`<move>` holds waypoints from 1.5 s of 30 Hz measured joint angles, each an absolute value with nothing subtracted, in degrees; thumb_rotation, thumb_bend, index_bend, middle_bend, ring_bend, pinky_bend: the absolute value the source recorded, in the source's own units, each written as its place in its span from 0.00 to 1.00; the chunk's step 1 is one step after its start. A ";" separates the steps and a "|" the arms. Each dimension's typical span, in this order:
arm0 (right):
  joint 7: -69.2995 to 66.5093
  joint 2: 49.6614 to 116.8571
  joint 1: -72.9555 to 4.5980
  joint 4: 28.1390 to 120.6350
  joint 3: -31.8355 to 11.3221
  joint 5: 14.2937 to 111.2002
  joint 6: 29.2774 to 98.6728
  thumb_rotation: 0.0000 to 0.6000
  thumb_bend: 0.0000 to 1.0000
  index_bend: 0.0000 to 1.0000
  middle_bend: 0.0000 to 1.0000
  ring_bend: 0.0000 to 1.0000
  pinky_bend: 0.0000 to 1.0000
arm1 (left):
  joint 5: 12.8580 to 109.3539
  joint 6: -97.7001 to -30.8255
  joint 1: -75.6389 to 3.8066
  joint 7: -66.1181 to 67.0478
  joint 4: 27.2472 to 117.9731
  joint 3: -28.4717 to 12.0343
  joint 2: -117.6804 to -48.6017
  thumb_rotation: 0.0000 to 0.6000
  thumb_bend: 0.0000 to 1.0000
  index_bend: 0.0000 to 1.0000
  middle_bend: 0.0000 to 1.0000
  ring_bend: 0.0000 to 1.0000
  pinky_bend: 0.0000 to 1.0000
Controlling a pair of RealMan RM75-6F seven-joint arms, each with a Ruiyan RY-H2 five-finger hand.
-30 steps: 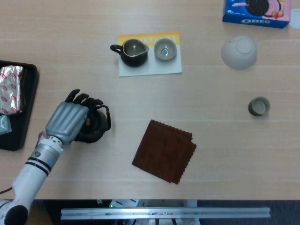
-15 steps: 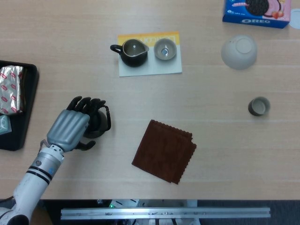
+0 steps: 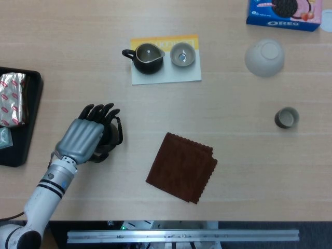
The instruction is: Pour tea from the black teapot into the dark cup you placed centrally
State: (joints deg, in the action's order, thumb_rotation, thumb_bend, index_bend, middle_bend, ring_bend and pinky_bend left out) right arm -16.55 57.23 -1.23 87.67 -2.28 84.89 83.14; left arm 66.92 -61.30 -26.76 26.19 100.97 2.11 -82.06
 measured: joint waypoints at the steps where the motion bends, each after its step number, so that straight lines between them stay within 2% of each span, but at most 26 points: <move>1: -16.54 57.25 -1.21 87.67 -2.31 84.87 83.18 1.00 0.12 0.22 0.16 0.01 0.13 | 66.81 -61.25 -26.78 26.21 100.61 2.06 -82.27 1.00 0.20 0.00 0.00 0.00 0.01; 45: -15.49 56.20 0.05 89.97 -2.64 84.48 84.86 1.00 0.12 0.22 0.16 0.01 0.13 | 70.13 -57.74 -30.29 26.90 79.26 -0.25 -85.91 1.00 0.20 0.00 0.00 0.00 0.01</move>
